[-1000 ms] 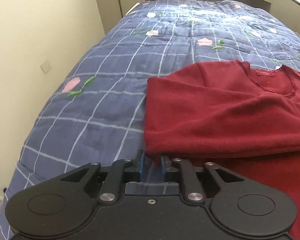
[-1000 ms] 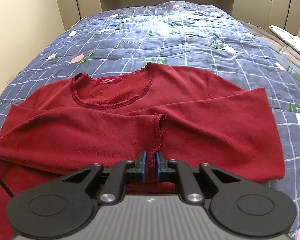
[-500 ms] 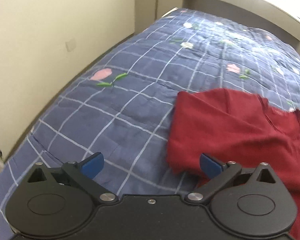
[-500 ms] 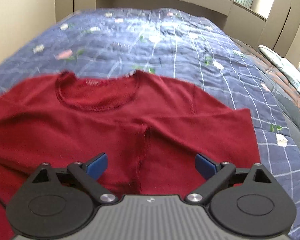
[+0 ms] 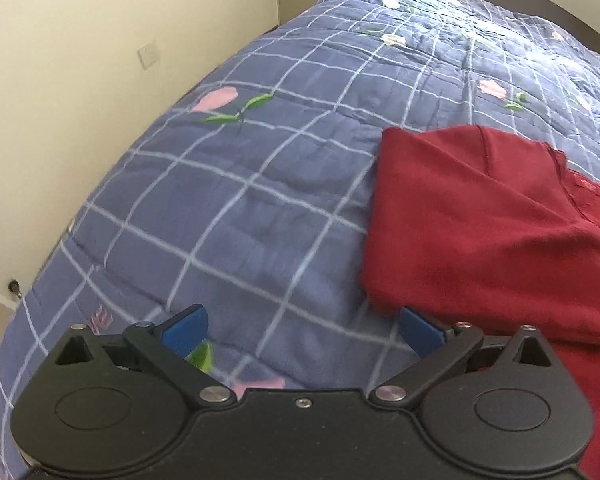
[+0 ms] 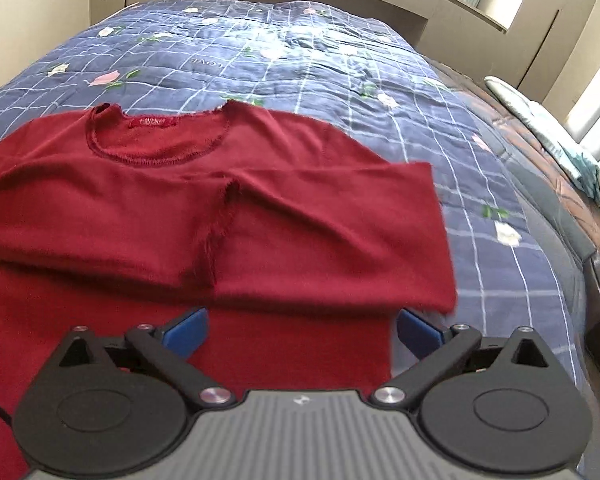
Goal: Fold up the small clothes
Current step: 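Smooth the shirt side edge with the left gripper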
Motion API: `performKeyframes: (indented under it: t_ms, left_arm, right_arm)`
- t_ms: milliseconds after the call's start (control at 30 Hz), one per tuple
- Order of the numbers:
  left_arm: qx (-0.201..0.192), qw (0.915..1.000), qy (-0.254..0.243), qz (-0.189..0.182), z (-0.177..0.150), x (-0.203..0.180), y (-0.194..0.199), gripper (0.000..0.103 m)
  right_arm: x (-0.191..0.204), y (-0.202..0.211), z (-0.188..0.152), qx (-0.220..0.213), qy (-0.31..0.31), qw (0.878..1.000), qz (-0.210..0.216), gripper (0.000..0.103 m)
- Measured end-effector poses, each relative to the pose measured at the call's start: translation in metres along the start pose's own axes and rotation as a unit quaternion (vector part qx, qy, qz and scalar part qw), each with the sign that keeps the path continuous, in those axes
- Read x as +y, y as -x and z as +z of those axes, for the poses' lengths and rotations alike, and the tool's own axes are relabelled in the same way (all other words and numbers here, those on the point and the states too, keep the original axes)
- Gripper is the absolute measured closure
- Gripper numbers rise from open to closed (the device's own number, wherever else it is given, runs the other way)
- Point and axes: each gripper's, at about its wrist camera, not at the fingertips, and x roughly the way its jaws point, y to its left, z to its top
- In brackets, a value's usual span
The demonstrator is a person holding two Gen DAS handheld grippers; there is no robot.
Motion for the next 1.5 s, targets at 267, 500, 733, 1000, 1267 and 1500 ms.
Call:
performKeyframes:
  t_ms: [267, 500, 733, 1000, 1267, 1500]
  left_arm:
    - [0.024, 0.9987, -0.024, -0.039, -0.043, -0.014, 0.026, 0.001]
    - [0.016, 0.9945, -0.095, -0.042, -0.101, -0.04, 0.067, 0.001]
    - [-0.001, 0.9916, -0.116, -0.057, -0.16, -0.059, 0.123, 0.001]
    - [0.012, 0.9884, -0.136, -0.066, -0.217, -0.061, 0.155, 0.001]
    - [0.023, 0.9812, -0.182, -0.059, -0.256, -0.058, 0.163, 0.001]
    - [0.012, 0.9707, -0.23, -0.069, -0.272, -0.062, 0.162, 0.001]
  right_arm:
    - [-0.021, 0.037, -0.069, 0.017, 0.015, 1.0, 0.02, 0.0]
    - [-0.038, 0.082, -0.139, -0.007, 0.054, 0.998, 0.007, 0.0]
    - [-0.067, 0.129, -0.191, -0.019, 0.071, 0.997, 0.021, 0.0]
    - [-0.061, 0.167, -0.23, -0.067, 0.196, 0.976, 0.061, 0.0]
    - [-0.034, 0.15, -0.252, -0.115, 0.329, 0.937, 0.01, 0.0]
    - [-0.022, 0.155, -0.258, -0.169, 0.386, 0.907, 0.019, 0.017]
